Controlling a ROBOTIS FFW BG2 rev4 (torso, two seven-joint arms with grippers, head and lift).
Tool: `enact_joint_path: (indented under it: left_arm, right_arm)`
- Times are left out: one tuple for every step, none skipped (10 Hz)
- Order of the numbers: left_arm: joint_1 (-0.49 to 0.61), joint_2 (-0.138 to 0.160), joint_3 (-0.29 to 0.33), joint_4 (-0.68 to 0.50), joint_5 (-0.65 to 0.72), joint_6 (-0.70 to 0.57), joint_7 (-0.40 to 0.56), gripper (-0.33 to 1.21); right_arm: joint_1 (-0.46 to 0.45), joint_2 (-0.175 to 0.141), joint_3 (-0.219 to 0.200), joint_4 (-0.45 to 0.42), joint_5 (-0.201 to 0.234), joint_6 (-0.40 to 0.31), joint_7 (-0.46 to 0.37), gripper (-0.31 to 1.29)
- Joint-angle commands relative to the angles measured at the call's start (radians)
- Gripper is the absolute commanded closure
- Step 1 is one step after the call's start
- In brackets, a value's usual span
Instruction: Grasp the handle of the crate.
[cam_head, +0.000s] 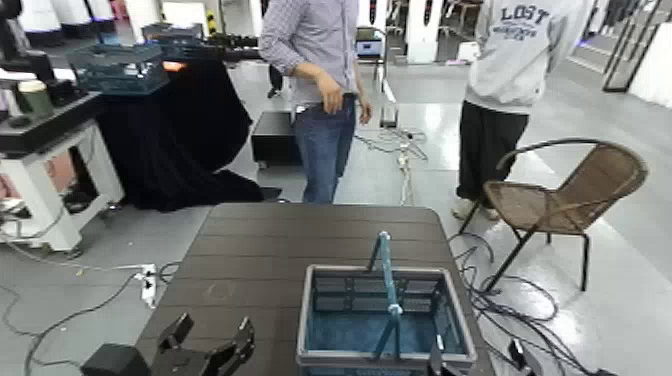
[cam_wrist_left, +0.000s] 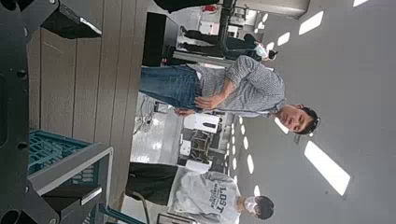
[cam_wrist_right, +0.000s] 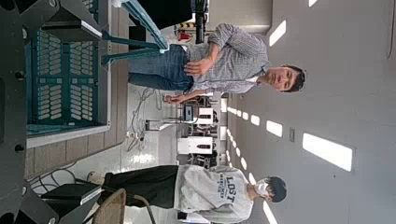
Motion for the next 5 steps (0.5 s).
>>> enact_joint_path:
  left_arm:
    - [0.001,0.000,-0.005,0.000,-0.003,-0.003,0.000,0.12]
    - [0.001,0.000,-0.005,0.000,-0.004,-0.006,0.000,0.12]
    - [0.001,-0.002,-0.004,0.000,-0.009,-0.014,0.002,0.12]
    - [-0.002,-0.002,-0.002,0.000,-0.003,-0.007,0.003,0.12]
    - [-0.016,0.003,0.003,-0.021,0.053,0.079,0.003,0.12]
  right_arm:
    - [0.000,0.000,0.002,0.002,0.000,0.000,0.000,0.15]
    - [0.001,0.000,0.002,0.002,-0.002,0.000,0.000,0.15]
    - [0.001,0.000,0.001,0.002,-0.002,0.000,0.000,0.15]
    - [0.000,0.000,0.002,0.002,-0.006,0.002,0.000,0.15]
    - [0.000,0.000,0.002,0.003,-0.008,0.002,0.000,0.15]
